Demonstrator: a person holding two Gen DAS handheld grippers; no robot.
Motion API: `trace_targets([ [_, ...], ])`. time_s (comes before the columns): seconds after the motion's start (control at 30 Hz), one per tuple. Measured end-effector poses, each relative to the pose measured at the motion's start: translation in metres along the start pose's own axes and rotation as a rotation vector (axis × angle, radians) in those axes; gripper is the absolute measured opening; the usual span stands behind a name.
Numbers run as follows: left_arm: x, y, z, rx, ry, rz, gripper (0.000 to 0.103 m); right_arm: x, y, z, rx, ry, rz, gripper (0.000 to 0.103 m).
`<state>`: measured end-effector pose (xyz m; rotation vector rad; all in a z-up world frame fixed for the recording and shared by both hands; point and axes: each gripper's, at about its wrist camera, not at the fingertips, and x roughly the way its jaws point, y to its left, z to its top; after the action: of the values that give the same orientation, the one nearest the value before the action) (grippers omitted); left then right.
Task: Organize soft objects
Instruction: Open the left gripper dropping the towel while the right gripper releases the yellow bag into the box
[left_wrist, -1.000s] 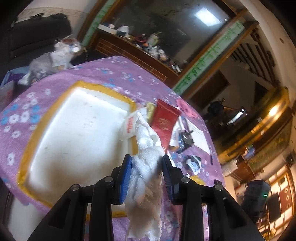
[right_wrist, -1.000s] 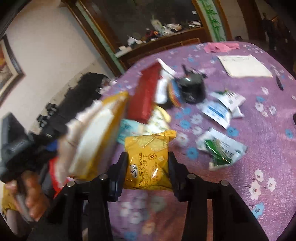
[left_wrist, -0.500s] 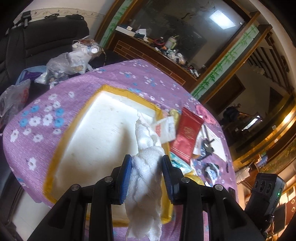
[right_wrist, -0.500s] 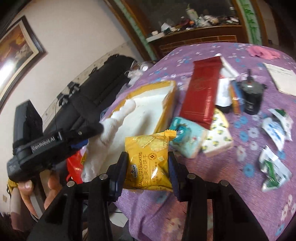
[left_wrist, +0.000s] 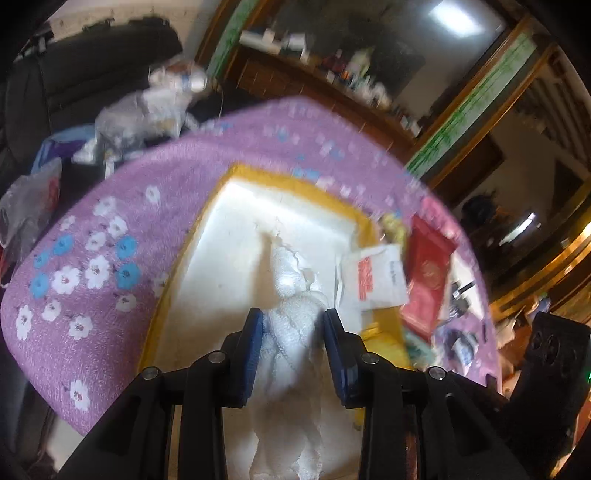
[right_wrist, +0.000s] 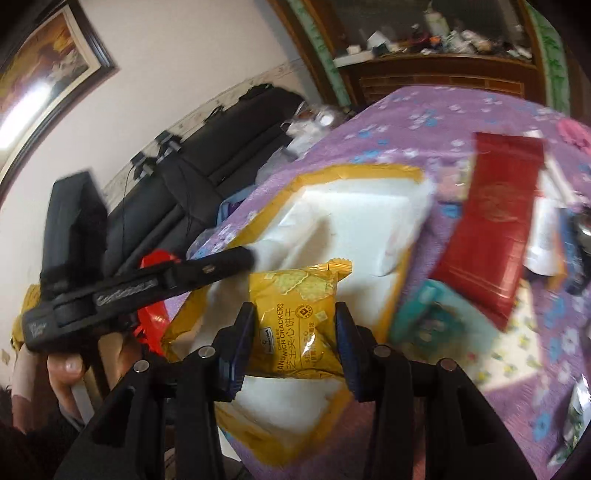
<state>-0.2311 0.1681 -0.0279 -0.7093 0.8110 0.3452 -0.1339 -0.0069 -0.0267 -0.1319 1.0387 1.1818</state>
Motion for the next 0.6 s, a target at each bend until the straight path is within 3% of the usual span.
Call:
trace_targets([
  [0.1,0.020,-0.003,0.004,0.046,0.102,0.099,0.036,0.019,0.004,0.007,-0.009,0.112,-0.061,0.042],
  [0.17,0.024,0.006,0.002,-0.009,0.153,0.096,0.047,0.024,0.007,0.011,-0.005,0.175,-0.084,0.043],
  [0.23,0.021,0.010,-0.002,-0.042,0.197,0.080,0.049,0.026,0.010,0.013,-0.002,0.210,-0.081,0.048],
  [0.27,0.016,0.011,-0.003,-0.061,0.183,0.078,0.054,0.025,0.012,0.014,0.001,0.217,-0.070,0.057],
  [0.33,0.003,0.012,-0.006,-0.093,0.127,0.097,0.076,0.020,0.015,0.010,-0.024,0.199,-0.060,0.069],
  [0.43,-0.017,0.015,-0.014,-0.130,0.010,0.062,0.078,0.011,0.013,-0.003,-0.047,0.132,-0.037,0.069],
  [0.53,-0.046,0.005,-0.036,-0.084,-0.169,0.019,0.078,-0.026,0.008,-0.028,-0.062,-0.036,0.040,0.069],
  [0.6,-0.061,-0.007,-0.051,-0.045,-0.242,0.013,0.078,-0.048,0.006,-0.047,-0.078,-0.136,0.027,0.069],
])
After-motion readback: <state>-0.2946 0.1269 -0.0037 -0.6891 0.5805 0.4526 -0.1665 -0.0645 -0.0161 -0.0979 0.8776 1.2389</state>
